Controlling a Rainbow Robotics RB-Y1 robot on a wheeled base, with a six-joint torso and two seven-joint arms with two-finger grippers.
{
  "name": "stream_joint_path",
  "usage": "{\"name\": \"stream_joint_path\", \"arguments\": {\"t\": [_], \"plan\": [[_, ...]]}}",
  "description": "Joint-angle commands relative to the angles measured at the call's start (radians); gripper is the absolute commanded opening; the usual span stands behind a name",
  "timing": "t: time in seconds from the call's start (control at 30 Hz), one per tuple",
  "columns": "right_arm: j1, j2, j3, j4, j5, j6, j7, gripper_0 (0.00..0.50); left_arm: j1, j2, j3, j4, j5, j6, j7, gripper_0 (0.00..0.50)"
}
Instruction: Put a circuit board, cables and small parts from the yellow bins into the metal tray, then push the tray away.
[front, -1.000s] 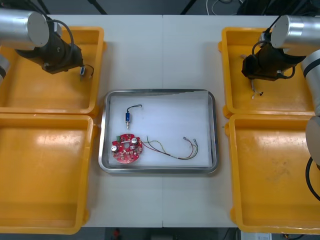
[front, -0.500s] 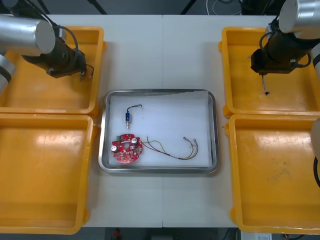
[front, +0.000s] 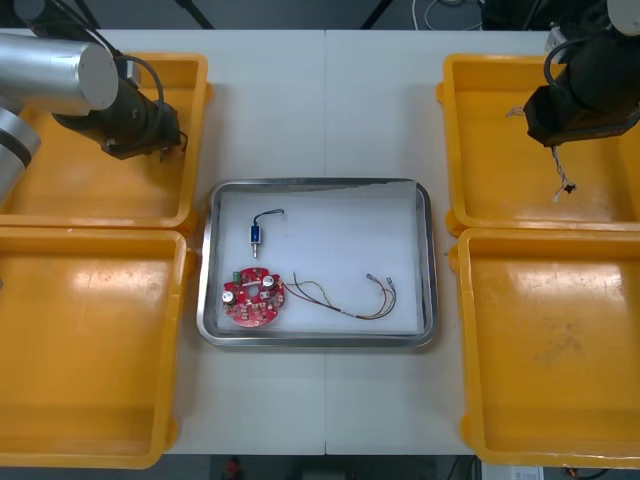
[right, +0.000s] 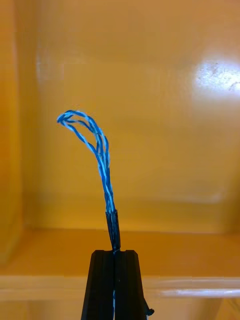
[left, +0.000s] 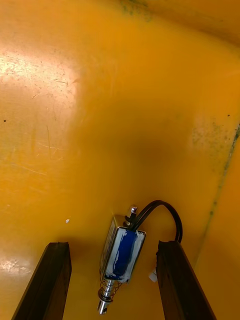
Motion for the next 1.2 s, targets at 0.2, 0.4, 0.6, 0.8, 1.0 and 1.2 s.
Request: {"name": "stream_joint_path", "arguments": {"t": [0.2,0.4,0.6,0.8,1.0,1.2], "plan": [[0.077,-0.079,0.003,-0.332,-0.192,0.007,0.075,0.000,-0.044,-0.009,-0.038,0.016,0.011,-0.044,-0.082,0.500],[0.128,-0.105,0.070,-0.493,-0.322,0.007,0.124,0.000,-0.044,-0.011,-0.049,0.033,0.017,-0.065,-0.081,0.500],[0.131,-0.108,0.162,-0.600,-0.371,0.007,0.269,0.000,-0.044,-0.009,-0.047,0.033,0.019,-0.067,-0.082,0.440],[0.132,-0.100,0.222,-0.604,-0.438,0.007,0.347,0.000,-0.044,-0.011,-0.047,0.033,0.022,-0.067,-0.082,0.000],[0.132,-0.073,0.322,-0.604,-0.377,-0.051,0.431,0.000,-0.044,-0.009,-0.047,0.033,0.022,-0.068,-0.082,0.000],[0.129,-0.034,0.418,-0.554,-0.284,-0.161,0.510,0.000,-0.044,-0.005,-0.047,0.033,0.026,-0.068,-0.081,0.000]]}}
